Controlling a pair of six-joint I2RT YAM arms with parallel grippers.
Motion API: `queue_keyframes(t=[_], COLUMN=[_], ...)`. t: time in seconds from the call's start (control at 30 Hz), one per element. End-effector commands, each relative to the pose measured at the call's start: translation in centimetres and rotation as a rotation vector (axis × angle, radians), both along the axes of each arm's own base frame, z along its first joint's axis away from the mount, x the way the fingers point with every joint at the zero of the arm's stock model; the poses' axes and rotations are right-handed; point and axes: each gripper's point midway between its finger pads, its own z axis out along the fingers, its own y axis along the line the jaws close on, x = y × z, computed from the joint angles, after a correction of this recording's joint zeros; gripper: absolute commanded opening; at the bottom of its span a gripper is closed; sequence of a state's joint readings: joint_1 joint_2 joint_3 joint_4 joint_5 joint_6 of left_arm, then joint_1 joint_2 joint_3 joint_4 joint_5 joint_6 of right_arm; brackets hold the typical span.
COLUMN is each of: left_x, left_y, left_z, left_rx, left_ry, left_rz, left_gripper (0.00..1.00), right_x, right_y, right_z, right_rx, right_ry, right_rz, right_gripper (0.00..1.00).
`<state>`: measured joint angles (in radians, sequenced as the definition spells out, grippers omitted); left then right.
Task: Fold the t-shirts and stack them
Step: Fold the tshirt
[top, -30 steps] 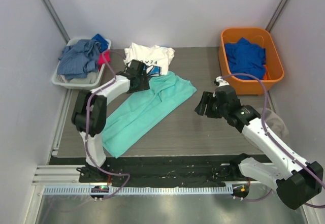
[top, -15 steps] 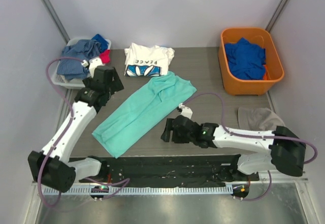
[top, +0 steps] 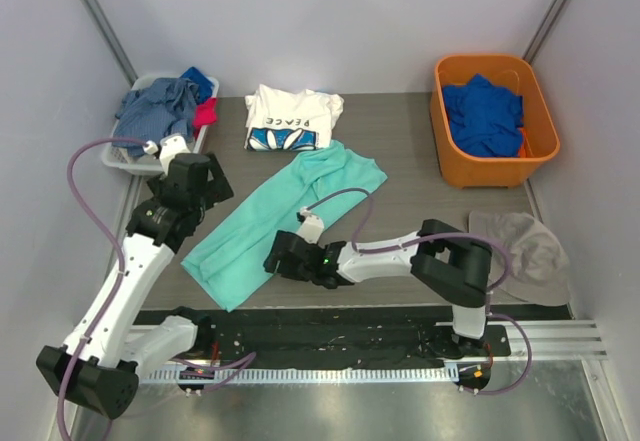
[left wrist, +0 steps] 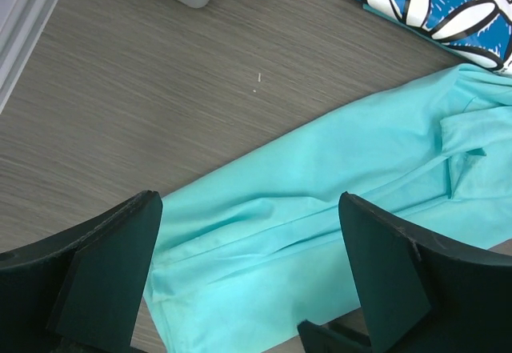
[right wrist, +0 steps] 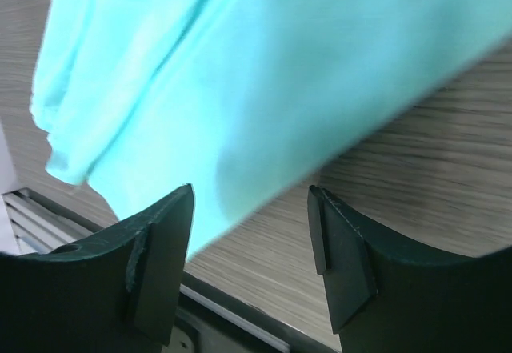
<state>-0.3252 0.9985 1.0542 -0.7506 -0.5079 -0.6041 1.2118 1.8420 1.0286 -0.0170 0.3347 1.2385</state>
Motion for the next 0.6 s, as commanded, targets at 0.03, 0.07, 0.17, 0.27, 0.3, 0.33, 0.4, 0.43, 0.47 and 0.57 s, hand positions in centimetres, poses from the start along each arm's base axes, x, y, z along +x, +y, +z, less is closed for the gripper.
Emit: queue_keyframes(t=[0.03, 0.07, 0.17, 0.27, 0.3, 0.33, 0.4, 0.43, 0.47, 0.57], left_x=[-1.3, -1.5, -1.9, -2.1, -2.1, -2.1, -2.1, -2.1, -2.1, -2.0], left_y=[0.9, 0.9, 1.2, 1.2, 1.2, 1.0, 0.9, 0.8, 0.7, 0.5], left_z=[1.4, 1.4, 1.7, 1.6, 1.5, 1.3, 0.9, 0.6, 0.5, -0.1], left_rx=[0.0, 0.001, 0.006, 0.002, -0.001, -0.005, -0.009, -0.01, -0.014, -0.017], left_ry=[-0.043, -0.043, -0.051, -0.058, -0.057, -0.054, -0.046, -0.037, -0.037, -0.023], left_rz=[0.022, 0.017, 0.019, 0.016, 0.017, 0.014, 0.01, 0.008, 0.004, -0.005], left_gripper=[0.98, 0.99, 0.99, 0.99, 0.99, 0.99, 0.99, 0.99, 0.99, 0.99], right_x=[0.7, 0.8, 0.8, 0.6, 0.5, 0.4, 0.2, 0.0, -0.4, -0.8], right_y=[2.6, 3.0, 3.0, 2.6, 2.4, 2.1, 0.8, 0.0, -1.9, -6.0], right_z=[-1.4, -1.4, -2.2, -2.9, -3.0, -3.2, -2.8, -2.5, -3.3, -1.6], right_rx=[0.001, 0.008, -0.012, -0.029, -0.034, -0.043, -0.058, -0.065, -0.1, -0.136], right_ry=[-0.004, -0.003, 0.007, 0.017, 0.02, 0.02, 0.012, 0.008, 0.011, -0.028], right_rz=[-0.045, -0.046, -0.048, -0.047, -0.047, -0.046, -0.051, -0.056, -0.064, -0.095], right_gripper=[0.66, 0.66, 0.48, 0.01, 0.01, 0.01, 0.01, 0.01, 0.01, 0.01])
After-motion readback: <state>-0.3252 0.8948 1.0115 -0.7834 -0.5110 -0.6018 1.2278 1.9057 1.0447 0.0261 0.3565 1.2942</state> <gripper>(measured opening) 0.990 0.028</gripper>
